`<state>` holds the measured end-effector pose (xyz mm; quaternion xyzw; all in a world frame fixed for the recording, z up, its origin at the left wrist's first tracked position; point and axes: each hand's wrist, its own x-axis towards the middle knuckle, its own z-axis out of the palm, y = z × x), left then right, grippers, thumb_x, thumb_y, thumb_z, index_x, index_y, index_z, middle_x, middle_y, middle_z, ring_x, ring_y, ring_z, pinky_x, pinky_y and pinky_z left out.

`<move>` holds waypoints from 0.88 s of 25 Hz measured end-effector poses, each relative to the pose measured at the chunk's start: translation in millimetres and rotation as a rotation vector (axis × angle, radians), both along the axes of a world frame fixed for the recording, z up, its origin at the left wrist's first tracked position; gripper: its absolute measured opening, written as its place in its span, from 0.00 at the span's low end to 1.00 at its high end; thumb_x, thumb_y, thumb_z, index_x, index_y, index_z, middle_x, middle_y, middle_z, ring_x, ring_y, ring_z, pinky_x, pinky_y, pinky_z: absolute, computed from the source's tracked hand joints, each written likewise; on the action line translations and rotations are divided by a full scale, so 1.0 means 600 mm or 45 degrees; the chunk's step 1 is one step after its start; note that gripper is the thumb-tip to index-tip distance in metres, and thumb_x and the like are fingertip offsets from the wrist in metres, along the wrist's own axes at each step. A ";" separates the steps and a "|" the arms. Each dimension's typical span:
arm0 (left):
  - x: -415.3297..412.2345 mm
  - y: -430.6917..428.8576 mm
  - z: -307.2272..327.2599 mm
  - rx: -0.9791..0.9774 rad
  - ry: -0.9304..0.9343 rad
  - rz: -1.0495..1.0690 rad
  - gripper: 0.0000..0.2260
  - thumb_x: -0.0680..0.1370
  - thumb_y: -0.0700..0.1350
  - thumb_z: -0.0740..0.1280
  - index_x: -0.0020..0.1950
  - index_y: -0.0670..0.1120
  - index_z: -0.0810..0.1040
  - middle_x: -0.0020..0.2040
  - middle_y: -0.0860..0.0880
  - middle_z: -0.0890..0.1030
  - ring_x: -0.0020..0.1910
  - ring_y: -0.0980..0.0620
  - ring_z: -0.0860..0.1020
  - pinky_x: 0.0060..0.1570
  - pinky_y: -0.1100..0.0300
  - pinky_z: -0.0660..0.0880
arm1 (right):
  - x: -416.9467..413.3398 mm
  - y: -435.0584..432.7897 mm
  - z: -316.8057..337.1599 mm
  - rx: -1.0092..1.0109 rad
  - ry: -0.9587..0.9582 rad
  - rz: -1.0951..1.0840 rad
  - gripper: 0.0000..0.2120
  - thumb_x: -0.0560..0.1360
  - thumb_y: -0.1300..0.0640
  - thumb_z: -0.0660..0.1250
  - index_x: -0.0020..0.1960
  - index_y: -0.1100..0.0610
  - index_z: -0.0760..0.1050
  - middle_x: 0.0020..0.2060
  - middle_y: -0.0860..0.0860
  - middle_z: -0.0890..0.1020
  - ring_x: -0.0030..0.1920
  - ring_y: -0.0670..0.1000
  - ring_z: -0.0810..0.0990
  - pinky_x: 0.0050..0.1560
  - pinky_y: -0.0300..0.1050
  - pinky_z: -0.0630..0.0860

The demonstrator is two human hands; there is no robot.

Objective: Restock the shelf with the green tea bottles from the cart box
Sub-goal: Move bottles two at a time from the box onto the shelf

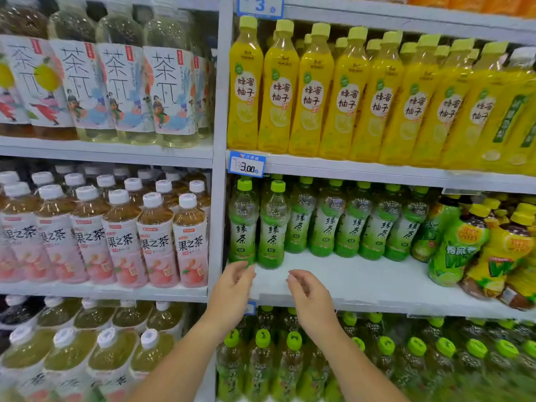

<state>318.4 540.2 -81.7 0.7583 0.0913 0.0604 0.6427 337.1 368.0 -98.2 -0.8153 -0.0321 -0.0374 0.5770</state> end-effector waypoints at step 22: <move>-0.291 -0.155 0.336 0.342 0.594 -0.667 0.22 0.84 0.55 0.59 0.76 0.48 0.67 0.75 0.51 0.69 0.71 0.50 0.70 0.61 0.58 0.67 | -0.408 -0.197 0.340 0.077 0.869 -0.313 0.26 0.83 0.46 0.59 0.79 0.51 0.60 0.75 0.49 0.67 0.72 0.52 0.70 0.60 0.43 0.68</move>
